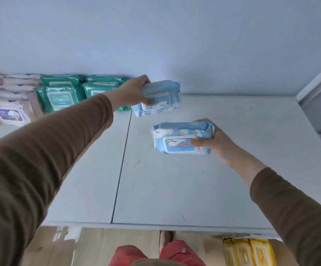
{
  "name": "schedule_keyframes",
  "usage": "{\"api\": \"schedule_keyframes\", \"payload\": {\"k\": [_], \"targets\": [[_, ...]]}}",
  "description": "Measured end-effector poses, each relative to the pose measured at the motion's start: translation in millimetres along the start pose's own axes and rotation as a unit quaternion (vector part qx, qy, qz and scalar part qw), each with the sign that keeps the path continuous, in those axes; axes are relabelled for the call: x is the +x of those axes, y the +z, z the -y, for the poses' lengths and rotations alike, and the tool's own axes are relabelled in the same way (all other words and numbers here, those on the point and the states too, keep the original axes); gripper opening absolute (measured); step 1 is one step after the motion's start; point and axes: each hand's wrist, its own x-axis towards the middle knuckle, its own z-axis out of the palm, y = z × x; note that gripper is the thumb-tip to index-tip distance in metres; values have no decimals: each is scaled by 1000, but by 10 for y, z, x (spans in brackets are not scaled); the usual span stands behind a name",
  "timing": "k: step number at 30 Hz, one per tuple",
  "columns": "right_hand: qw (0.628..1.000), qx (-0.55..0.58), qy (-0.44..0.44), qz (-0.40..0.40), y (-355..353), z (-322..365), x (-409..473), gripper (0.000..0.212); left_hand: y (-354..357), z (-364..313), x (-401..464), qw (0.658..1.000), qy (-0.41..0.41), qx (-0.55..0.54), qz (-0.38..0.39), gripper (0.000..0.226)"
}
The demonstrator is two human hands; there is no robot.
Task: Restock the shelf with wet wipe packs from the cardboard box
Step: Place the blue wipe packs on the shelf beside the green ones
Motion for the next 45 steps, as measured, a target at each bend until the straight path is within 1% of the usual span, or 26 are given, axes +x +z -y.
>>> {"api": "schedule_keyframes", "payload": {"k": [4, 8, 11, 12, 15, 16, 17, 19, 20, 23, 28, 31, 33, 35, 37, 38, 40, 42, 45], "targets": [[1000, 19, 4, 9, 145, 52, 614, 58, -155, 139, 555, 1000, -1, 23, 18, 63], [999, 42, 13, 11, 315, 43, 1167, 58, -220, 335, 945, 998, -3, 32, 54, 63], [998, 62, 21, 11, 448, 22, 1492, 58, -212, 535, 1095, 994, -3, 78, 78, 71], [998, 64, 21, 14, 488, 24, 1580, 55, -208, 593, 1124, 993, 0, 88, 81, 70], [998, 51, 10, 37, 540, 7, 1818, 37, -221, 656, 1159, 987, 30, 133, 82, 56], [999, 39, 16, 29, 530, 3, 1879, 37, -225, 654, 1162, 983, 50, 161, 78, 50], [999, 29, 24, 15, 521, 4, 1924, 45, -224, 655, 1168, 977, 70, 189, 73, 45], [999, 10, 35, -5, 510, 9, 1968, 63, -212, 674, 1184, 970, 85, 218, 65, 42], [999, 2, 33, -12, 515, 7, 1979, 65, -207, 692, 1197, 969, 84, 224, 62, 43], [999, -8, 4, -44, 588, -5, 1985, 62, -231, 726, 1228, 972, 87, 206, 79, 50], [997, -9, -40, -65, 646, -150, 1920, 62, -309, 704, 1246, 971, 93, 183, 126, 48], [996, -15, -52, -70, 669, -207, 1871, 60, -338, 692, 1247, 972, 77, 160, 152, 45], [996, -5, -40, -74, 670, -213, 1884, 58, -361, 666, 1281, 970, 65, 171, 162, 47], [996, 11, -31, -87, 653, -213, 1904, 59, -363, 623, 1318, 961, 61, 220, 158, 47], [995, 10, -29, -99, 640, -223, 1924, 62, -344, 592, 1322, 948, 68, 279, 139, 49], [994, 2, -30, -105, 640, -223, 1930, 63, -330, 589, 1313, 943, 75, 303, 119, 50], [991, -38, -39, -118, 644, -236, 1937, 69, -291, 595, 1259, 936, 96, 336, 50, 48], [986, -78, -42, -141, 629, -273, 1957, 75, -235, 623, 1218, 936, 108, 334, 7, 47], [979, -120, -25, -161, 655, -262, 1977, 70, -191, 682, 1182, 952, 73, 298, 23, 55]]}}
